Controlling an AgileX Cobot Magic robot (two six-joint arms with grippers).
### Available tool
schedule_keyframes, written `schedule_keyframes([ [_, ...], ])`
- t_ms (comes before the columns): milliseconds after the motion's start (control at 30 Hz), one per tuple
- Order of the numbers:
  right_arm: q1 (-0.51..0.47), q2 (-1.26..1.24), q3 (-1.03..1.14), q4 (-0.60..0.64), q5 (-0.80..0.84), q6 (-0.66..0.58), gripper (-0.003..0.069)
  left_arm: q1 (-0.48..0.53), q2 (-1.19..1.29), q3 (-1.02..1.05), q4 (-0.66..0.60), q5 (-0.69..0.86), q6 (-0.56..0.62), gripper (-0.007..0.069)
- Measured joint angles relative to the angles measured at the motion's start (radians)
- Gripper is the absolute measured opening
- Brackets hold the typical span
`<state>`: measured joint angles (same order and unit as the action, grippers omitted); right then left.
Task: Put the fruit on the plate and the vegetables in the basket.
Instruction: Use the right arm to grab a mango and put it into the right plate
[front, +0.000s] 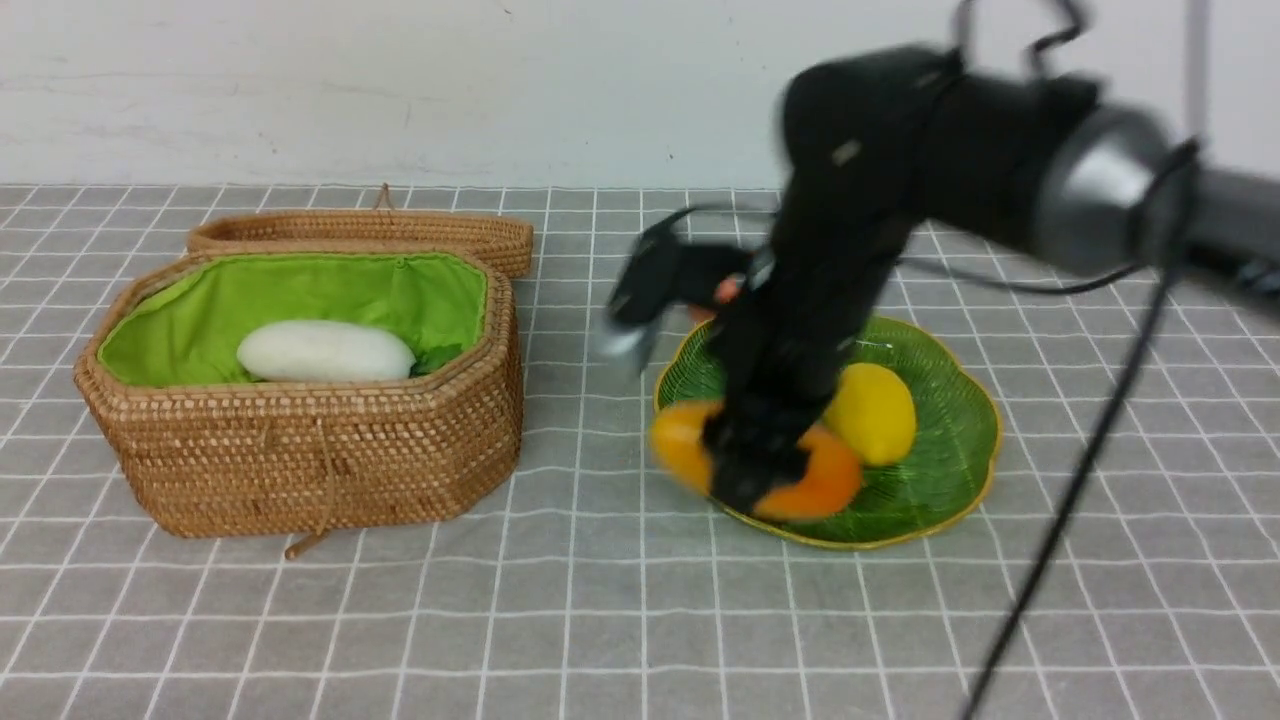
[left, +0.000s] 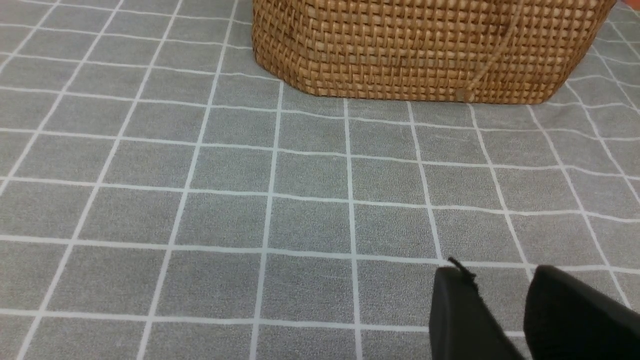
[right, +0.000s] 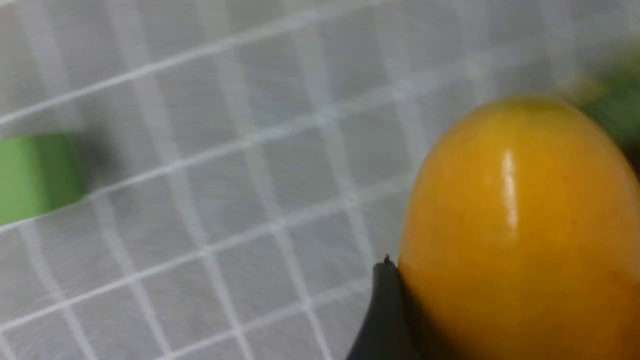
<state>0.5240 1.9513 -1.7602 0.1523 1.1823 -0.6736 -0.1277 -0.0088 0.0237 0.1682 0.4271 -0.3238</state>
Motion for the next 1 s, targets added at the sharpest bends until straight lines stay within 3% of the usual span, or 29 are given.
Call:
schedule_keyframes([
  [200,-0.146,0.029,0.002,0.032,-0.047,0.122,0.0517,0.0,0.0,0.0,0.0,0.0,0.0,0.0207],
  [367,-0.165,0.05,0.002,0.049,-0.075,0.16,0.0524,0.0,0.0,0.0,0.0,0.0,0.0,0.0213],
  [500,-0.172,0.053,0.002,0.053,-0.056,0.191,0.0604,0.0,0.0,0.0,0.0,0.0,0.0,0.0216],
  [533,-0.183,0.053,0.002,0.054,-0.036,0.207,0.0654,0.0,0.0,0.0,0.0,0.0,0.0,0.0218],
  [667,-0.212,0.038,0.003,0.061,0.013,0.229,0.0678,0.0,0.0,0.0,0.0,0.0,0.0,0.0219],
  [800,-0.263,-0.044,0.005,0.12,0.041,0.257,0.063,0.0,0.0,0.0,0.0,0.0,0.0,0.0225],
  [933,-0.293,-0.202,0.068,0.199,0.041,0.281,0.0496,-0.001,0.0,0.0,0.0,0.0,0.0,0.023],
  [1000,-0.293,-0.301,0.149,0.218,0.042,0.301,0.0388,-0.002,0.0,0.0,0.0,0.0,0.0,0.0232],
])
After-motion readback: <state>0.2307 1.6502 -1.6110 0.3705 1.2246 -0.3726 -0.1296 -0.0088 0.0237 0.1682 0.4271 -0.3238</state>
